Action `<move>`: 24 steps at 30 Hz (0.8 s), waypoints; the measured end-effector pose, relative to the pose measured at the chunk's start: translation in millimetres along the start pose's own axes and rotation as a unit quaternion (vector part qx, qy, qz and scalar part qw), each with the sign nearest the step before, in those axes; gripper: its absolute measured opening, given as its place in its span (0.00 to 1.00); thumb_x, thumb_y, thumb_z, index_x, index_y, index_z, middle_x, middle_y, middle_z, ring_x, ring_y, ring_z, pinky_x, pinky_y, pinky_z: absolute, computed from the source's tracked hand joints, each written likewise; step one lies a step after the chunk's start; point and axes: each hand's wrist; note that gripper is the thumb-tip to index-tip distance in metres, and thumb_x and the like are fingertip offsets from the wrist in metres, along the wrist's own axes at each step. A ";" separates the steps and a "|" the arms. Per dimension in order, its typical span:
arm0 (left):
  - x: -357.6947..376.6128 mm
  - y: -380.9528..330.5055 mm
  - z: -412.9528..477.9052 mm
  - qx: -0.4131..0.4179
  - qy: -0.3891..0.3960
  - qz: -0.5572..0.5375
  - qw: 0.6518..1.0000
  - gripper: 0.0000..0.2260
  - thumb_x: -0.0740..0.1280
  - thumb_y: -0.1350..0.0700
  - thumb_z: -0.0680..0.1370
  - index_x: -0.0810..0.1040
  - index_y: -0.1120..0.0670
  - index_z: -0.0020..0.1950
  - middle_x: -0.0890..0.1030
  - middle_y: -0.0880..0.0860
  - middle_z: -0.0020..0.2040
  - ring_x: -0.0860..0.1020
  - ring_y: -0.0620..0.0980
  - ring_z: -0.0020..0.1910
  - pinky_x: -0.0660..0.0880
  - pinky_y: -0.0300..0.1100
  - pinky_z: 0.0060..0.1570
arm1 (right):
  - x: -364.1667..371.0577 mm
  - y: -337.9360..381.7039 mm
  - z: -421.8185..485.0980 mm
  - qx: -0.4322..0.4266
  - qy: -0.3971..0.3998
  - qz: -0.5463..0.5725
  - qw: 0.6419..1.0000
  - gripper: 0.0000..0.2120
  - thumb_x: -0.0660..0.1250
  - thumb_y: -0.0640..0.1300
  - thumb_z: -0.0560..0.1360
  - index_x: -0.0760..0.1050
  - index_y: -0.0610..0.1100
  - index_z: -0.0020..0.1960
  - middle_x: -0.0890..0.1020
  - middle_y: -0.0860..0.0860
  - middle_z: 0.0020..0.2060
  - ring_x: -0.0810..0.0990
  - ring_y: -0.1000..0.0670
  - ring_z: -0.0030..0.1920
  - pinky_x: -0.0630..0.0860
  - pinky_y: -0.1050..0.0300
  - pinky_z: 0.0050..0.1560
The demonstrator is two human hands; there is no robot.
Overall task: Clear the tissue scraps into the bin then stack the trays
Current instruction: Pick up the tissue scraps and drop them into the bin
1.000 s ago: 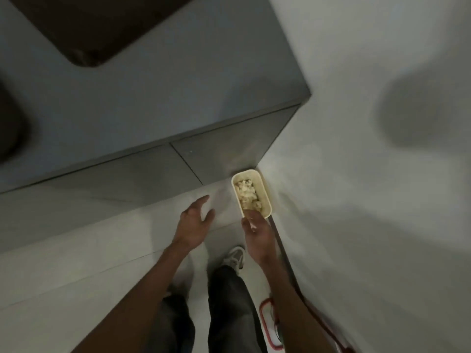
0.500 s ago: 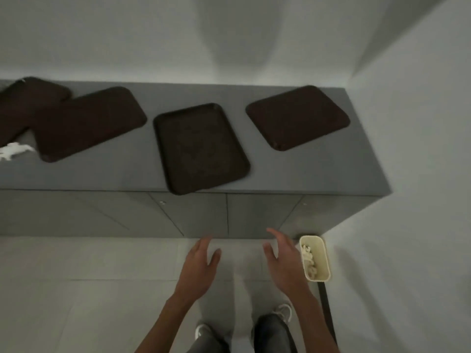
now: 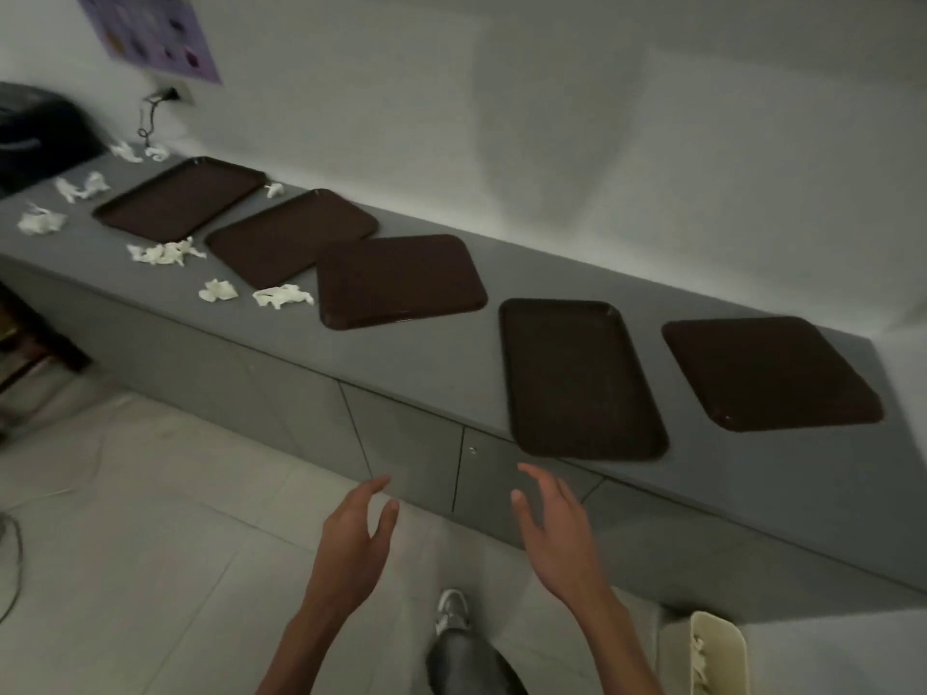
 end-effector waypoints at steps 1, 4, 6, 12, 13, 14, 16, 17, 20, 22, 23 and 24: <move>-7.6 5.4 12.5 -0.003 -0.009 -0.002 1.000 0.16 0.65 0.49 0.84 0.76 0.50 0.71 0.79 0.46 0.68 0.77 0.48 0.67 0.71 0.43 0.69 | 8.5 8.1 15.1 -0.009 0.005 0.001 1.000 0.20 0.59 0.59 0.86 0.70 0.55 0.76 0.74 0.60 0.70 0.72 0.59 0.69 0.66 0.63 0.69; -28.9 23.2 53.6 -0.005 -0.031 -0.008 0.999 0.15 0.65 0.48 0.83 0.78 0.49 0.69 0.80 0.44 0.66 0.78 0.45 0.64 0.75 0.45 0.67 | 38.6 28.1 62.6 -0.033 0.010 0.001 0.999 0.18 0.63 0.54 0.86 0.72 0.54 0.74 0.76 0.60 0.68 0.73 0.61 0.67 0.63 0.71 0.68; -44.1 36.2 87.3 -0.009 -0.040 -0.007 0.999 0.14 0.66 0.48 0.83 0.78 0.48 0.68 0.81 0.42 0.64 0.78 0.43 0.63 0.76 0.46 0.66 | 62.4 39.1 99.2 -0.042 0.011 0.001 0.999 0.17 0.65 0.51 0.85 0.74 0.51 0.73 0.78 0.57 0.67 0.75 0.60 0.67 0.65 0.71 0.69; -99.6 70.9 193.1 -0.020 -0.052 0.024 0.998 0.11 0.66 0.50 0.83 0.79 0.47 0.65 0.83 0.43 0.61 0.80 0.43 0.61 0.78 0.49 0.64 | 130.8 89.3 208.1 -0.047 0.049 0.006 0.998 0.16 0.67 0.51 0.84 0.76 0.53 0.71 0.79 0.56 0.66 0.76 0.58 0.65 0.67 0.68 0.66; -109.9 74.8 210.1 -0.021 -0.056 0.031 0.998 0.11 0.66 0.50 0.83 0.79 0.47 0.65 0.83 0.43 0.61 0.80 0.43 0.61 0.78 0.48 0.64 | 139.8 101.7 224.0 -0.050 0.050 0.008 0.997 0.15 0.67 0.51 0.84 0.76 0.53 0.70 0.79 0.57 0.66 0.77 0.58 0.65 0.67 0.69 0.65; -119.4 78.1 228.0 -0.020 -0.065 0.036 0.997 0.11 0.66 0.51 0.83 0.80 0.47 0.65 0.83 0.43 0.60 0.80 0.43 0.60 0.78 0.48 0.63 | 148.6 115.1 240.9 -0.058 0.053 0.005 0.997 0.15 0.67 0.50 0.84 0.76 0.53 0.70 0.79 0.56 0.65 0.77 0.58 0.64 0.67 0.68 0.64; -138.8 84.3 263.4 -0.025 -0.074 0.038 0.996 0.10 0.67 0.53 0.83 0.80 0.48 0.64 0.84 0.43 0.59 0.81 0.45 0.59 0.78 0.48 0.61 | 166.2 142.5 274.6 -0.076 0.078 -0.001 0.994 0.14 0.67 0.50 0.84 0.76 0.52 0.70 0.80 0.55 0.65 0.78 0.55 0.63 0.70 0.65 0.64; -147.4 87.1 278.6 -0.029 -0.076 0.040 0.996 0.09 0.68 0.54 0.83 0.80 0.49 0.63 0.84 0.44 0.59 0.81 0.46 0.59 0.79 0.48 0.60 | 174.8 156.1 289.0 -0.085 0.089 -0.006 0.992 0.14 0.67 0.49 0.84 0.76 0.51 0.70 0.80 0.54 0.65 0.79 0.54 0.63 0.72 0.63 0.64; -167.9 99.7 318.0 -0.031 -0.081 0.047 0.995 0.10 0.68 0.55 0.82 0.80 0.49 0.63 0.84 0.45 0.59 0.81 0.46 0.58 0.79 0.47 0.59 | 200.3 189.9 326.2 -0.103 0.101 -0.017 0.989 0.14 0.68 0.48 0.83 0.77 0.50 0.68 0.80 0.53 0.62 0.79 0.53 0.60 0.75 0.59 0.63; -181.1 108.6 346.5 -0.028 -0.077 0.056 0.995 0.10 0.69 0.55 0.82 0.80 0.50 0.63 0.84 0.46 0.59 0.81 0.46 0.58 0.78 0.46 0.59 | 218.1 209.8 352.2 -0.110 0.107 -0.028 0.988 0.13 0.68 0.49 0.83 0.77 0.52 0.66 0.80 0.54 0.59 0.80 0.53 0.57 0.77 0.56 0.59; -187.1 115.4 361.9 -0.024 -0.073 0.066 0.995 0.10 0.69 0.56 0.82 0.80 0.50 0.63 0.83 0.46 0.60 0.81 0.47 0.58 0.77 0.45 0.58 | 227.9 218.4 364.1 -0.110 0.110 -0.034 0.987 0.12 0.68 0.50 0.83 0.77 0.53 0.66 0.80 0.54 0.58 0.81 0.53 0.55 0.78 0.56 0.57; -192.5 123.5 378.2 -0.018 -0.065 0.077 0.995 0.11 0.68 0.56 0.82 0.80 0.50 0.64 0.83 0.47 0.61 0.81 0.48 0.59 0.77 0.44 0.58 | 237.6 226.6 376.0 -0.108 0.110 -0.037 0.987 0.12 0.68 0.50 0.83 0.77 0.53 0.65 0.79 0.55 0.57 0.81 0.54 0.53 0.79 0.57 0.55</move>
Point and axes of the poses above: each hand's wrist, its own z-axis towards the middle knuckle, its own x-axis out of the palm, y = z × x
